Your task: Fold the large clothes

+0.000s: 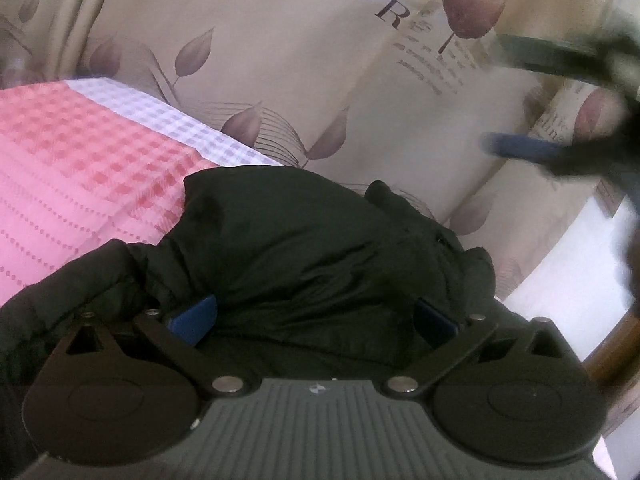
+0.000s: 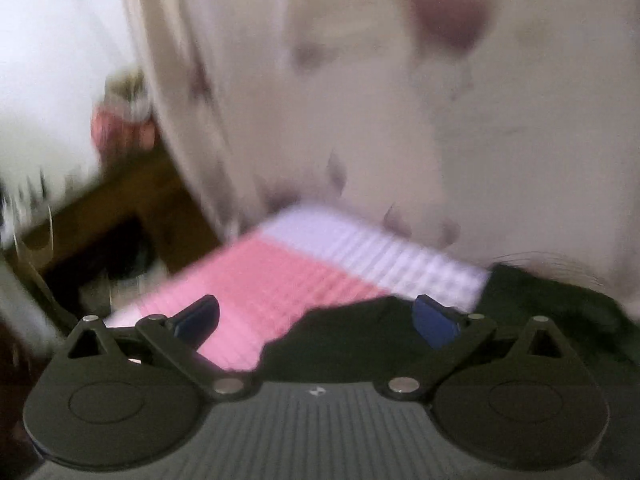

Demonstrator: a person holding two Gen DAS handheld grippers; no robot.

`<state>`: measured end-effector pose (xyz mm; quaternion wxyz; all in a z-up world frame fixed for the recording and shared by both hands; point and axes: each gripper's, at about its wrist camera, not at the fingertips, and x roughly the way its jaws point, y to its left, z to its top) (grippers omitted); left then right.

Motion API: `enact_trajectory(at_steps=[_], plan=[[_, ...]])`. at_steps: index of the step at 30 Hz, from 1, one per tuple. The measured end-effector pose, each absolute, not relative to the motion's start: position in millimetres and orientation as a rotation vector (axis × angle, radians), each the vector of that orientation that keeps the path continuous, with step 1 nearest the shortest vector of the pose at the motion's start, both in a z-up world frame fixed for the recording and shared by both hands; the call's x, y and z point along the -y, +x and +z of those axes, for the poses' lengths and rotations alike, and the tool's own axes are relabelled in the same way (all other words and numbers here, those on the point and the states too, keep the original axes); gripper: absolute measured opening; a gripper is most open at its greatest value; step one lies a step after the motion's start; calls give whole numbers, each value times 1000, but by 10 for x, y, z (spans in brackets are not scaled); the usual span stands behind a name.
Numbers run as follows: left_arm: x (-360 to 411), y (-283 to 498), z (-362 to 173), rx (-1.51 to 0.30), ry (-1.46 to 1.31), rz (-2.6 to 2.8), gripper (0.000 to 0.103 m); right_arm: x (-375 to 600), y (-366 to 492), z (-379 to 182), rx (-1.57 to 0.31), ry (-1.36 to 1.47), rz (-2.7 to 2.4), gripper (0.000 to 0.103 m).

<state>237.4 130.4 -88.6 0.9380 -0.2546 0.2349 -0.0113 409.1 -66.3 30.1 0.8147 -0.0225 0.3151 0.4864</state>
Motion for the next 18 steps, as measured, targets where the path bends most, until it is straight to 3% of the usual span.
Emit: enact_trajectory(at_steps=[8, 10, 11, 12, 14, 18], plan=[[-1340, 2351, -909, -470, -555, -23, 103, -643, 4577, -361, -900, -273, 1079, 103], [-1342, 2351, -909, -470, -558, -22, 103, -760, 4571, -542, -938, -325, 1070, 97], [-1343, 2350, -910, -470, -560, -22, 103, -796, 4560, -631, -965, -330, 1086, 83], [-1343, 2349, -913, -470, -563, -20, 103, -824, 4535, -694, -972, -338, 1101, 54], [-1352, 2348, -920, -474, -571, -7, 103, -871, 4426, -770, -910, -409, 1115, 29], [-1367, 2327, -923, -472, -583, 8, 103, -863, 4356, -781, -785, -415, 1119, 16]])
